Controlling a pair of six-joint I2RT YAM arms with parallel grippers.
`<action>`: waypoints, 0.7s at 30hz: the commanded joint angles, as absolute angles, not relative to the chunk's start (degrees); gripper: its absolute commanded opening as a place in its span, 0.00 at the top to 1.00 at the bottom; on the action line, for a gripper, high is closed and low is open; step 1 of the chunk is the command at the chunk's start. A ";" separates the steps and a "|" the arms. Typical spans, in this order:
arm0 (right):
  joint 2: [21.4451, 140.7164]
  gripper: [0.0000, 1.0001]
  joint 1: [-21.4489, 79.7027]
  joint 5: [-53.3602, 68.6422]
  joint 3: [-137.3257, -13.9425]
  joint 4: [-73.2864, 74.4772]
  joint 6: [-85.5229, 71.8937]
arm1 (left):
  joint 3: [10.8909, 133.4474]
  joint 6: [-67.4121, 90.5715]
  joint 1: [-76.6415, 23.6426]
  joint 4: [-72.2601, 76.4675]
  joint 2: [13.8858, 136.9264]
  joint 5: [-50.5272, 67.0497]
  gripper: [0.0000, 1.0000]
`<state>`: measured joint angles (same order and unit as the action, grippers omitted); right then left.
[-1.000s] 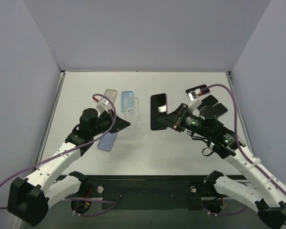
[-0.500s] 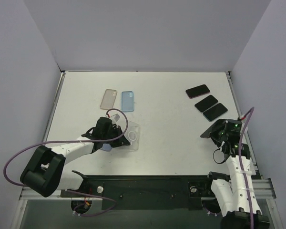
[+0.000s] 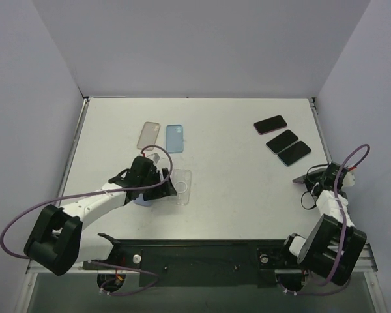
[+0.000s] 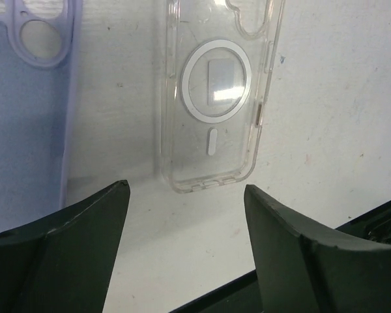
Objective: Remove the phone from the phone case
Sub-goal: Place the phone at the center of the board, then reset both arms
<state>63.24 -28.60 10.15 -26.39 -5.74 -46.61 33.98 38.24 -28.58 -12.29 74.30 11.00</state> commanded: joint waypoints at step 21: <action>77.71 0.29 -30.68 7.66 -38.74 2.96 -40.62 | 55.72 34.19 -30.67 -26.28 53.00 8.70 0.18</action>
<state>84.79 -31.00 18.65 -34.20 -15.31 -47.70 52.93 35.07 -30.28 -26.06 53.65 9.02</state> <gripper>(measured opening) 0.664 0.823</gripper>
